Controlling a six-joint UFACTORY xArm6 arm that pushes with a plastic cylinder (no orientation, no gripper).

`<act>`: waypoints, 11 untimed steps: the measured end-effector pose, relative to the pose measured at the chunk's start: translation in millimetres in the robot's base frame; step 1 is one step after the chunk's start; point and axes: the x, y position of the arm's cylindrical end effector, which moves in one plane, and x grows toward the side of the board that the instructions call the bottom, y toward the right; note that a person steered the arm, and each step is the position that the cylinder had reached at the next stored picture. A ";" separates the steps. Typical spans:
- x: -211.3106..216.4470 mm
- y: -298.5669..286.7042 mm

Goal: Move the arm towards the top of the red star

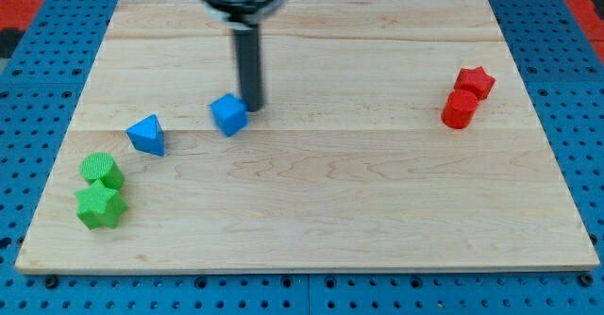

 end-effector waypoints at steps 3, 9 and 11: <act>72.7 -57.5; -63.1 343.6; -71.5 384.0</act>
